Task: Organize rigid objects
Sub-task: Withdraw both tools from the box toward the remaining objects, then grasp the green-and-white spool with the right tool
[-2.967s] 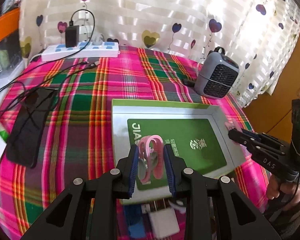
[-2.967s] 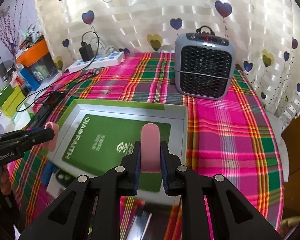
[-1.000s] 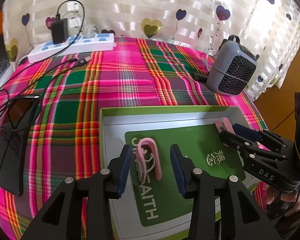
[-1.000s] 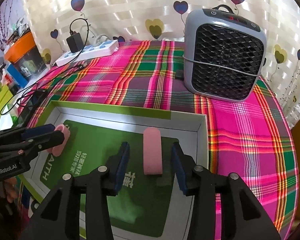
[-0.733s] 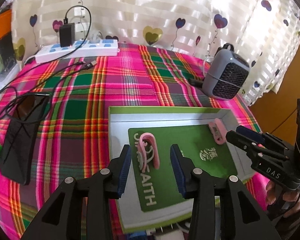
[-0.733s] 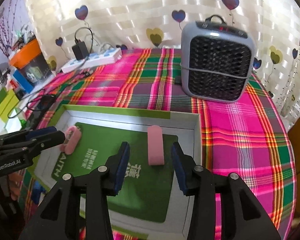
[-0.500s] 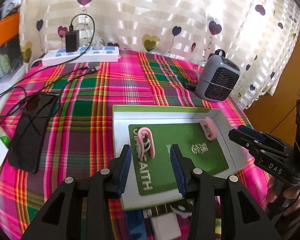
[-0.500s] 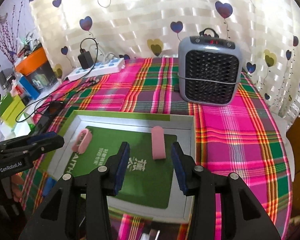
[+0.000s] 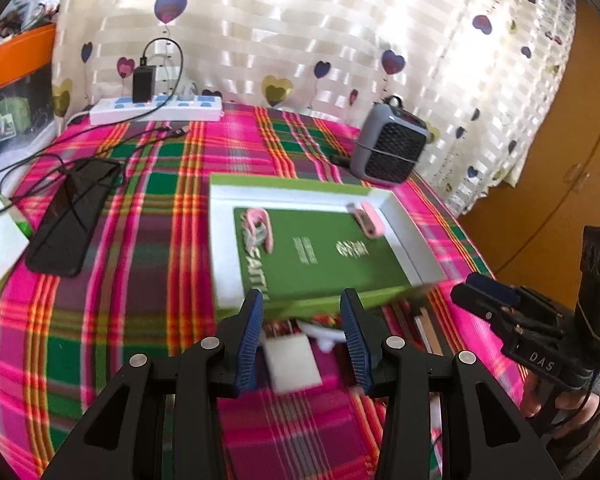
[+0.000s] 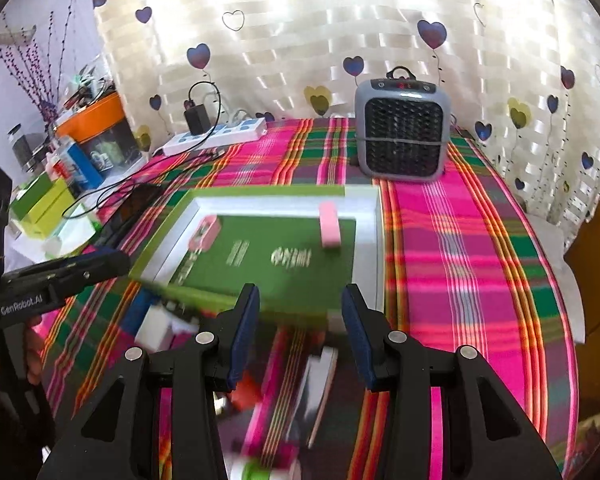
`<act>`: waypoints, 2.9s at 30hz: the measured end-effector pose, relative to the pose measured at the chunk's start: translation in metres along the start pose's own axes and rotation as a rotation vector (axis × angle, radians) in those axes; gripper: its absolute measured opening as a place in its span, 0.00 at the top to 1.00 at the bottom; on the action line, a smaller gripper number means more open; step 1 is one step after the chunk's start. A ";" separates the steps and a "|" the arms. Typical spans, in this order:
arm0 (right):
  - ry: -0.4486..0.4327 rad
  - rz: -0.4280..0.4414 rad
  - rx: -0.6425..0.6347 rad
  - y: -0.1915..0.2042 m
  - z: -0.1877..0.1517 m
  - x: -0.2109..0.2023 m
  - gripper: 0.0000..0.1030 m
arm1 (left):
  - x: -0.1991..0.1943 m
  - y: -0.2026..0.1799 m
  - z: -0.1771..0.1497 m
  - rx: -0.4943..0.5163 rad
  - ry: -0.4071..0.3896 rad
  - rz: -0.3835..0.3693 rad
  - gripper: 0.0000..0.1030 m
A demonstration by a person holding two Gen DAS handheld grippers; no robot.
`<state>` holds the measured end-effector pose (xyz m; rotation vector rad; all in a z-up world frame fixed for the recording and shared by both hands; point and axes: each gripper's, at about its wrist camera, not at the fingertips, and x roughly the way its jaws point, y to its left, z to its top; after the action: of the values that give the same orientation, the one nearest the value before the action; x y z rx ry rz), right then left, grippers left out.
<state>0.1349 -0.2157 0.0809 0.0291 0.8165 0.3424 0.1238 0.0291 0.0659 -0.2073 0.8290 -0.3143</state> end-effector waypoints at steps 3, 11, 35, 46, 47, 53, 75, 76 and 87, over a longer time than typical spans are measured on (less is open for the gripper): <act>-0.003 -0.002 0.018 0.001 -0.016 -0.010 0.57 | -0.003 -0.005 -0.009 0.012 0.008 -0.017 0.62; -0.005 -0.027 0.048 0.001 -0.055 -0.030 0.56 | -0.007 -0.015 -0.033 0.016 0.028 -0.064 0.62; 0.047 -0.066 0.005 0.009 -0.100 -0.032 0.54 | -0.002 -0.038 -0.058 0.071 0.076 -0.114 0.62; 0.068 -0.094 -0.009 0.005 -0.105 -0.023 0.55 | 0.012 -0.070 -0.055 0.191 0.102 -0.109 0.62; 0.067 -0.092 -0.004 0.004 -0.105 -0.023 0.55 | 0.014 -0.072 -0.054 0.200 0.105 -0.107 0.62; 0.057 -0.091 0.001 -0.001 -0.105 -0.026 0.68 | 0.024 -0.085 -0.053 0.262 0.116 -0.082 0.62; 0.051 -0.086 0.032 -0.012 -0.104 -0.030 0.68 | 0.057 -0.105 -0.057 0.376 0.185 -0.028 0.62; 0.052 -0.084 0.032 -0.012 -0.105 -0.030 0.68 | 0.057 -0.105 -0.058 0.375 0.186 -0.028 0.62; 0.051 -0.075 0.033 -0.013 -0.104 -0.028 0.68 | 0.066 -0.104 -0.063 0.353 0.222 -0.018 0.63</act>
<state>0.0459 -0.2476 0.0272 0.0204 0.8718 0.2598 0.0989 -0.0948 0.0099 0.1524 0.9753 -0.5004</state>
